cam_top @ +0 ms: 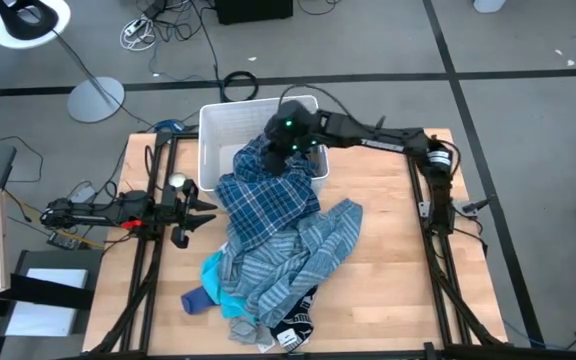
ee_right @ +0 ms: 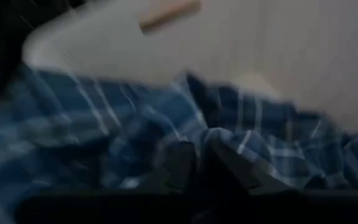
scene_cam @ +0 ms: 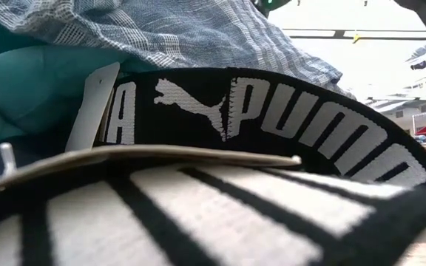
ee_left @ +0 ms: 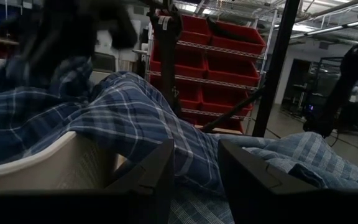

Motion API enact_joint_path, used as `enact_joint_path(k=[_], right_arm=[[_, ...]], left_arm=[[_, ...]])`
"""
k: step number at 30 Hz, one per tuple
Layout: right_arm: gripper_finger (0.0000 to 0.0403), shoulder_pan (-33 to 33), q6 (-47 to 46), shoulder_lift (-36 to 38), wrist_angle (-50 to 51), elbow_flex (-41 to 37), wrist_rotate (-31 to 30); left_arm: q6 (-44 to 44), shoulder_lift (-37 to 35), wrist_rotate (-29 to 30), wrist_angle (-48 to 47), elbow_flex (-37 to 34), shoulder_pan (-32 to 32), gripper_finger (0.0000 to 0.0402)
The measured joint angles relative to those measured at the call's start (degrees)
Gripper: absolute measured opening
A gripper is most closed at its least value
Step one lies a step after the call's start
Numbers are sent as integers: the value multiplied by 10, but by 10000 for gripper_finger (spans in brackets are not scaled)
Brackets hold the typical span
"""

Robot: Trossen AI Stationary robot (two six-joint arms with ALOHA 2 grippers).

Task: Sort clothes
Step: Put the checkered dark blue long sleeve shirt into the bin

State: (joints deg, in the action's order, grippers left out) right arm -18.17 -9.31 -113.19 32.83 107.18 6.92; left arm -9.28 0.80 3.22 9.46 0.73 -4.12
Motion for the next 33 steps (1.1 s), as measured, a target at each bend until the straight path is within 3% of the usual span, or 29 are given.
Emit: enact_joint_path(k=[10, 15, 23, 33], right_arm=[[190, -4, -83, -88, -11, 5, 36], [235, -18, -130, -128, -6, -3, 27], [232, -30, -114, -145, 43, -2, 22], [229, -45, -79, -29, 17, -1, 21]], left_arm=[[0, 0, 0, 0, 0, 0, 128], [0, 0, 0, 0, 0, 0, 128], [0, 0, 0, 0, 0, 0, 128], [0, 0, 0, 0, 0, 0, 128]])
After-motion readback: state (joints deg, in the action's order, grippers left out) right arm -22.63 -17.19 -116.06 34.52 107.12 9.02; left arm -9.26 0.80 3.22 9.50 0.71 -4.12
